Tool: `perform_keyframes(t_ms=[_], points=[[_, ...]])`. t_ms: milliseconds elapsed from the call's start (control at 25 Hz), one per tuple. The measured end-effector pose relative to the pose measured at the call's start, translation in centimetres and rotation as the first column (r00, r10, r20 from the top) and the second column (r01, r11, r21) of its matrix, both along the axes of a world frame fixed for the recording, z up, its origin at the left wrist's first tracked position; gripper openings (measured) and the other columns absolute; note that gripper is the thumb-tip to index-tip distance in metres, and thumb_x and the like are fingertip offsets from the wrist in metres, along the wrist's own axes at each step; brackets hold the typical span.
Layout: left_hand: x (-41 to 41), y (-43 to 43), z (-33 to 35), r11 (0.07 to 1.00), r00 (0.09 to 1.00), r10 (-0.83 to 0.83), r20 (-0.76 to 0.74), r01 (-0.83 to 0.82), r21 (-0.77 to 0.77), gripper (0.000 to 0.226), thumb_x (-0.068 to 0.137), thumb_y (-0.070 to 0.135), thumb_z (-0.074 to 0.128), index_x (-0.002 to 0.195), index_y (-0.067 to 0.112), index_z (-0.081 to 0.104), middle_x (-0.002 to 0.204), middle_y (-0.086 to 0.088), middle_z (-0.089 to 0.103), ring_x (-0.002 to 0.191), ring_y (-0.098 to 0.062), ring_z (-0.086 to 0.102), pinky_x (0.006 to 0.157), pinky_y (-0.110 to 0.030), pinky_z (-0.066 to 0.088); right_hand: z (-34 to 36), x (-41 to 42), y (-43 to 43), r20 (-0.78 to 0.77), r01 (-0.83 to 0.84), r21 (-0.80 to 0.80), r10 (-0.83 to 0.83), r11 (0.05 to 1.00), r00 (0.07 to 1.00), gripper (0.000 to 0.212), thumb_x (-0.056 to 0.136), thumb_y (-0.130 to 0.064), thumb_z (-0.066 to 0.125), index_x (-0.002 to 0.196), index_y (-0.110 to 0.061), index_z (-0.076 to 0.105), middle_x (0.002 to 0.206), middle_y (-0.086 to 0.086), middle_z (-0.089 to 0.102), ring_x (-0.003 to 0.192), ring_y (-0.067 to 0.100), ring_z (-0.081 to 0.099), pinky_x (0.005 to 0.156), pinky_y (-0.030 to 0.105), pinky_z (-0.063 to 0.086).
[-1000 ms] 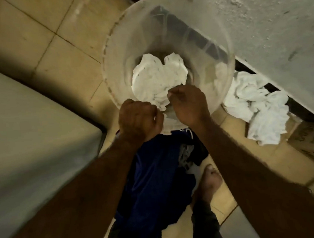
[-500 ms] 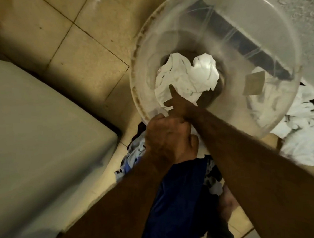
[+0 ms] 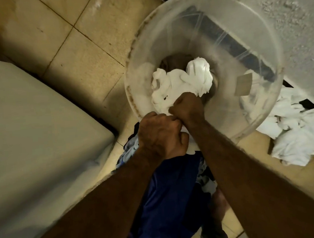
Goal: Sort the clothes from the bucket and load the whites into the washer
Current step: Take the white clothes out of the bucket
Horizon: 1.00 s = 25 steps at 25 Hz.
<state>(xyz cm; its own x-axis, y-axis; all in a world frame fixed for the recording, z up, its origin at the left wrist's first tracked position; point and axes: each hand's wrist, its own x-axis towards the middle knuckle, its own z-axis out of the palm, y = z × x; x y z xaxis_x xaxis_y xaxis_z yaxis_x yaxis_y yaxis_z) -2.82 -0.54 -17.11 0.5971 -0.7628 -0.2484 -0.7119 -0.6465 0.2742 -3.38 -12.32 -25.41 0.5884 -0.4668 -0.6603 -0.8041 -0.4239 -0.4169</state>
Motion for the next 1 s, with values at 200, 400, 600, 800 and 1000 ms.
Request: perform_keyframes(t_ms=[200,400,600,800,1000], points=[[-0.5,-0.1,-0.3,0.997,0.997,0.072,0.035,-0.071,-0.029,0.026,0.074,0.039,0.056,0.063,0.016,0.061,0.060,-0.004,0.062,0.054,-0.027,0.058,0.059,-0.031,0.036,5.4,-3.1,-1.8,-0.079,0.056,-0.008,-0.057,0.998,0.995,0.022,0.091,-0.027,0.065,0.101,-0.008,0.065,0.118,0.018,0.070,0.113,0.034,0.064,0.085,0.035,0.046],[-1.2,-0.7,0.6,0.975,0.973,0.223,-0.050,-0.223,0.021,0.077,0.076,0.056,0.063,0.142,0.020,0.046,0.143,-0.008,0.051,0.124,-0.030,0.052,0.096,-0.045,0.045,11.8,-4.5,-3.6,-0.118,0.505,0.252,-0.492,0.826,0.863,0.037,0.082,-0.024,0.073,0.110,-0.002,0.067,0.098,0.010,0.069,0.097,0.034,0.070,0.084,0.043,0.060],[-2.5,-1.9,6.2,0.869,0.741,0.321,-0.589,-0.478,-0.128,0.074,0.092,0.041,0.053,0.154,0.006,0.034,0.161,-0.020,0.032,0.140,-0.017,0.047,0.110,-0.038,0.045,18.5,-7.9,-2.3,-0.093,0.645,0.542,-0.725,0.539,0.683,0.046,0.053,-0.033,0.067,0.093,-0.009,0.072,0.087,0.009,0.074,0.085,0.030,0.071,0.071,0.039,0.057],[-5.0,-3.3,11.4,0.450,0.220,0.332,-0.917,-0.892,-0.051,0.040,0.095,0.002,0.055,0.133,-0.010,0.055,0.135,-0.029,0.058,0.122,-0.028,0.062,0.106,-0.044,0.050,20.1,-10.6,-1.5,0.318,0.628,0.401,-0.744,0.667,0.588,0.047,0.059,-0.049,0.073,0.100,-0.026,0.071,0.110,-0.006,0.069,0.103,0.007,0.063,0.085,0.020,0.050],[-6.2,-4.2,13.8,0.230,-0.124,0.176,-0.977,-0.959,0.163,0.043,0.109,0.020,0.026,0.140,0.001,0.049,0.143,-0.024,0.055,0.131,-0.041,0.053,0.113,-0.056,0.040,18.8,-11.8,-0.7,0.219,0.522,0.716,-0.860,0.463,0.462,0.119,0.054,-0.054,0.089,0.154,-0.045,0.024,0.133,-0.026,0.057,0.120,0.008,0.064,0.099,0.041,0.057]])
